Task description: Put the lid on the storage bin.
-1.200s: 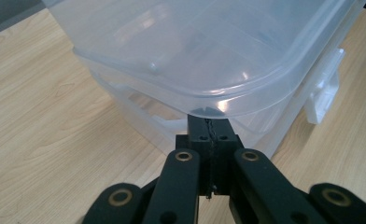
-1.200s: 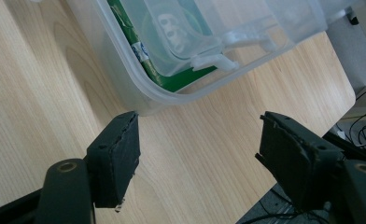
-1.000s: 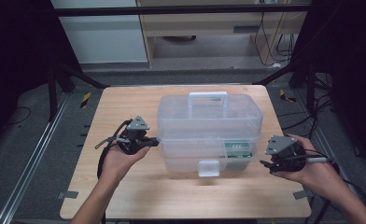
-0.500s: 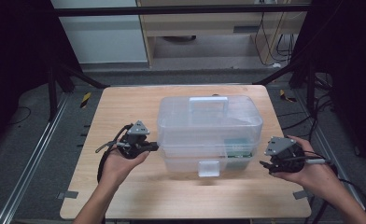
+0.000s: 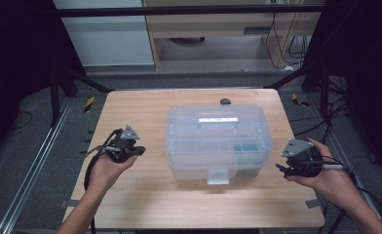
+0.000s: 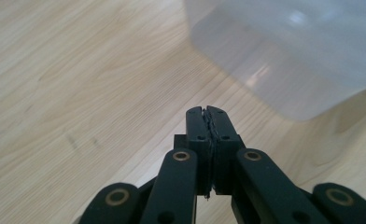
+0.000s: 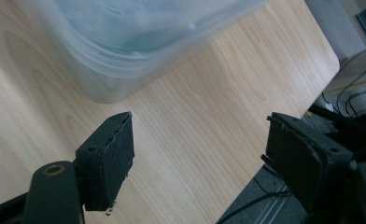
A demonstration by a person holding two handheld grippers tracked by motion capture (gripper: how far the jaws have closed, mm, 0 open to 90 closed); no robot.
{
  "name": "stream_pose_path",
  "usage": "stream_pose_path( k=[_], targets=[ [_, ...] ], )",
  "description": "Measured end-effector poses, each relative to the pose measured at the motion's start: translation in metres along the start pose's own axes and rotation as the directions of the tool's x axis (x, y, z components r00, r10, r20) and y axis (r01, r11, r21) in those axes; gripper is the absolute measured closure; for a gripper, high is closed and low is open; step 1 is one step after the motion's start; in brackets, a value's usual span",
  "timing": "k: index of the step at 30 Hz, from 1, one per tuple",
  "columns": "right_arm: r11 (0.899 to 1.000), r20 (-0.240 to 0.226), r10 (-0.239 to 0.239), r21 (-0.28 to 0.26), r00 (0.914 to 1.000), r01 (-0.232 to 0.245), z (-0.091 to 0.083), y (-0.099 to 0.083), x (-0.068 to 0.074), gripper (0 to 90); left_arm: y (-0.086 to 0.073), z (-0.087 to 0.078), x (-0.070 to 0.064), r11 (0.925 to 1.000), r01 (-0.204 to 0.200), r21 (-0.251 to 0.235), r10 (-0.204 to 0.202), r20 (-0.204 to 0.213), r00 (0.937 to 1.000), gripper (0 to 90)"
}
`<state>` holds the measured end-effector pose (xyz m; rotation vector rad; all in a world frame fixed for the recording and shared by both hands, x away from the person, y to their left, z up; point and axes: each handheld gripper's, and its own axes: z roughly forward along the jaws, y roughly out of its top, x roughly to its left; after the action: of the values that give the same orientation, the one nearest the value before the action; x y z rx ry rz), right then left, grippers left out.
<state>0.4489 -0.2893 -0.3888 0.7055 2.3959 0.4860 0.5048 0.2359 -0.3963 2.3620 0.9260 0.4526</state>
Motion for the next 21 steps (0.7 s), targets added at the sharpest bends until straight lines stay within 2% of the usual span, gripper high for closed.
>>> stream_pose_path(
  k=[5, 10, 14, 15, 16, 17, 18, 20, 21],
  targets=[
    [0.999, 0.012, 0.045, 0.022, 0.9989, -0.046, 0.014, -0.004, -0.014, 24.5, -0.01, 0.011, 0.021, 0.9983, 0.014, 0.056, -0.011, -0.046, 0.9989, 87.7],
    [0.995, 0.023, 0.09, 0.039, 0.9956, -0.091, 0.032, -0.006, -0.029, 24.9, -0.016, 0.023, 0.032, 0.9917, 0.0, 0.129, 0.007, -0.056, 0.9984, 83.9],
    [0.989, 0.042, 0.138, 0.052, 0.9895, -0.141, 0.051, -0.006, -0.041, 23.8, -0.015, 0.027, 0.041, 0.9907, 0.029, 0.133, -0.021, -0.061, 0.9979, 79.4],
    [0.984, 0.049, 0.164, 0.055, 0.9852, -0.167, 0.059, -0.006, -0.046, 23.5, -0.015, 0.029, 0.043, 0.9906, 0.03, 0.133, -0.022, -0.067, 0.9975, 76.1],
    [0.982, 0.052, 0.174, 0.061, 0.9833, -0.177, 0.064, -0.006, -0.049, 23.3, -0.015, 0.032, 0.047, 0.9902, 0.038, 0.135, -0.026, -0.086, 0.996, 72.9],
    [0.982, 0.052, 0.174, 0.061, 0.9833, -0.177, 0.064, -0.006, -0.049, 23.3, -0.015, 0.032, 0.047, 0.9902, 0.038, 0.135, -0.026, -0.086, 0.996, 68.1],
    [0.98, 0.06, 0.185, 0.064, 0.981, -0.188, 0.07, -0.006, -0.053, 23.0, -0.016, 0.034, 0.049, 0.9907, 0.049, 0.127, -0.036, -0.101, 0.9943, 68.1],
    [0.974, 0.076, 0.208, 0.072, 0.9752, -0.213, 0.082, -0.006, -0.062, 22.3, -0.017, 0.04, 0.055, 0.9914, 0.072, 0.109, -0.057, -0.137, 0.9889, 51.0],
    [0.974, 0.076, 0.208, 0.072, 0.9752, -0.213, 0.082, -0.006, -0.062, 22.3, -0.017, 0.04, 0.055, 0.9914, 0.072, 0.109, -0.057, -0.137, 0.9889, 45.7]
  ],
)
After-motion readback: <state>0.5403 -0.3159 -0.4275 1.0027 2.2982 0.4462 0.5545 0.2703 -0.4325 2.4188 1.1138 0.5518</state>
